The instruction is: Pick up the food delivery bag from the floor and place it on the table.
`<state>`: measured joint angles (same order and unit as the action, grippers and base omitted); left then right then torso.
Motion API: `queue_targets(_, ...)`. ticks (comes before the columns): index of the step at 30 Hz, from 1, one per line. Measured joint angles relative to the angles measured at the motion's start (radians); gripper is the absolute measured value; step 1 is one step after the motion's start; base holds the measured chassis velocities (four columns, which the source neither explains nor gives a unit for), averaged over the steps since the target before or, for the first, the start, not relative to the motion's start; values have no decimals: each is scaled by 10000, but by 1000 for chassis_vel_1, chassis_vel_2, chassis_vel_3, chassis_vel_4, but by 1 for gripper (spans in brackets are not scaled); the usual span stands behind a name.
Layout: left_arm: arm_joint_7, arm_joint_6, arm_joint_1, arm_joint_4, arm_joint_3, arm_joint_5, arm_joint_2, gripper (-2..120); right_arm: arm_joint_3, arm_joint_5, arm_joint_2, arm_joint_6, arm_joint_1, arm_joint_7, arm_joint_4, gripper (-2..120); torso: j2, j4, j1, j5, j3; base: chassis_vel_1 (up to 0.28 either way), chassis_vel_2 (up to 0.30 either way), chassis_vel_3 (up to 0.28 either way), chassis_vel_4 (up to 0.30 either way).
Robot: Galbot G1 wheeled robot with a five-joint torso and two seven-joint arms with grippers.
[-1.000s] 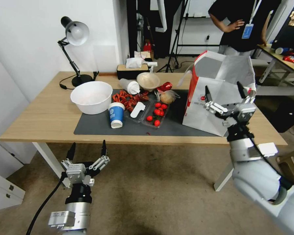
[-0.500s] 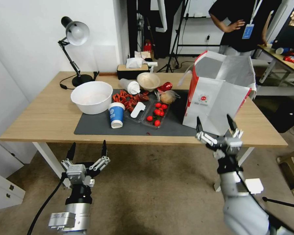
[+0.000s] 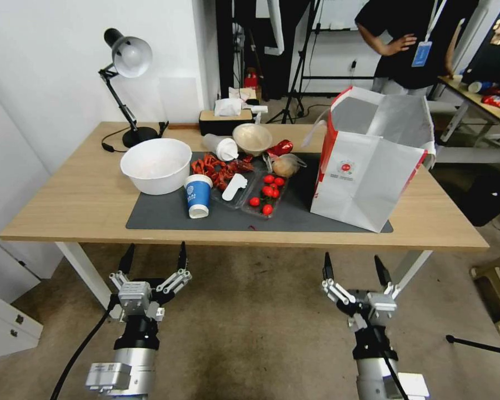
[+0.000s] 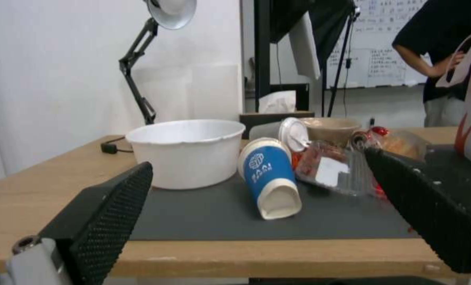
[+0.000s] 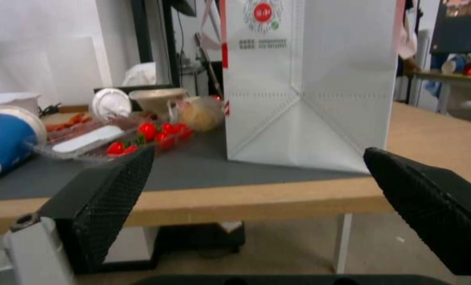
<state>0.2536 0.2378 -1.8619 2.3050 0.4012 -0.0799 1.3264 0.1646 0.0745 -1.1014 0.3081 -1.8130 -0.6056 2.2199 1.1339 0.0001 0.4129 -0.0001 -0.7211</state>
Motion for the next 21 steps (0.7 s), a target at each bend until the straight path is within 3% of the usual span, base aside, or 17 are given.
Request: queue_targets(21,-39,-344,-135,27,-34,-111,-108,100,52,119,166,96,373,579,-198,100,-1,-2,2,1,-1,0,0,0,0)
